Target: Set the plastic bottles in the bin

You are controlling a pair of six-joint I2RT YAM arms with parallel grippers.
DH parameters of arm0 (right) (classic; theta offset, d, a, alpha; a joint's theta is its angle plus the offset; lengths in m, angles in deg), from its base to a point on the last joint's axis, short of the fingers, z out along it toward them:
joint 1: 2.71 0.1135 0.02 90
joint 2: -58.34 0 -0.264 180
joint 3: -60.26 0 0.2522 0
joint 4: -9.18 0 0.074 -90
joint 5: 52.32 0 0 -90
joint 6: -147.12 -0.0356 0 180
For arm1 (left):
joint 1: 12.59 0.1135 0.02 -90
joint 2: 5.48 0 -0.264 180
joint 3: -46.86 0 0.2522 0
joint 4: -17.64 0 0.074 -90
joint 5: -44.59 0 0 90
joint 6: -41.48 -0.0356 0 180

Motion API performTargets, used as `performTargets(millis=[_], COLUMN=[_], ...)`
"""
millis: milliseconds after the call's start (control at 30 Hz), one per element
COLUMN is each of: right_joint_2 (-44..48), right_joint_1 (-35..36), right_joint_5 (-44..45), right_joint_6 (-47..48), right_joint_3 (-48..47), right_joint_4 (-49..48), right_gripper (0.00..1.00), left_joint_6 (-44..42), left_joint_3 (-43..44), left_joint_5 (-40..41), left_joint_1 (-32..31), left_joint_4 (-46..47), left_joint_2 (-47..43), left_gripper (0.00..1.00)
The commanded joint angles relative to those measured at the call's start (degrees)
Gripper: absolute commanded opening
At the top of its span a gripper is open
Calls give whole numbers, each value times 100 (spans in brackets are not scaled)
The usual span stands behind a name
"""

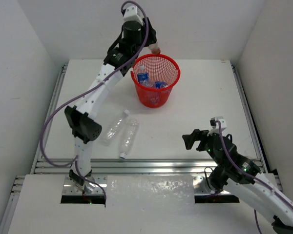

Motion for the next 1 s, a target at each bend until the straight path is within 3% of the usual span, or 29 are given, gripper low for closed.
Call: performTargets(millis=[0,33,100,167,267,367,467,600,700,733,833,967], right_joint_2=[340,342,456,473,456,377,-87,-1700,-2957,-3259,-4399,-5939], right_joint_1=[11,12,3,3,3,3,3,12,99,152,667,1653], right_joint_5=[216,233,234,251,251,129,-319,-1414,-1726,-1683,-1087,-137], right_joint_6=[-137,-128,-102,-58,-22,56,127,-118,-610,-794,-1532,-1973], right_joint_3=[-220,-220,-220,-255,-308,-230,-150,-229,-343,-430,-807,-1923], right_joint_4=[454,455,534,621,709,517,96,-947,-1861,-2057,-2612,-2613], right_gripper=[99,99,99,99,99,99,99,99,99,99,99,99], left_joint_6=[-236,-236,-122,9,63,72,-16,-69,255,352,633,477], left_joint_3=[454,287,-169,21,558,42,-583,-1004,-2916,-4175,-6104,-7481], left_joint_5=[-488,-640,-1122,-1441,-1713,-1802,-1592,-461,217,342,738,966], left_joint_1=[239,275,362,372,372,372,363,372,372,372,389,389], left_joint_4=[-401,-154,321,324,7,252,272,-1148,-1356,-1268,-1153,-1277], left_joint_2=[753,763,772,955,1185,598,-290,-1511,-3134,-4183,-6049,-7505], left_gripper=[9,9,39,66,80,95,100,100,100,100,100,100])
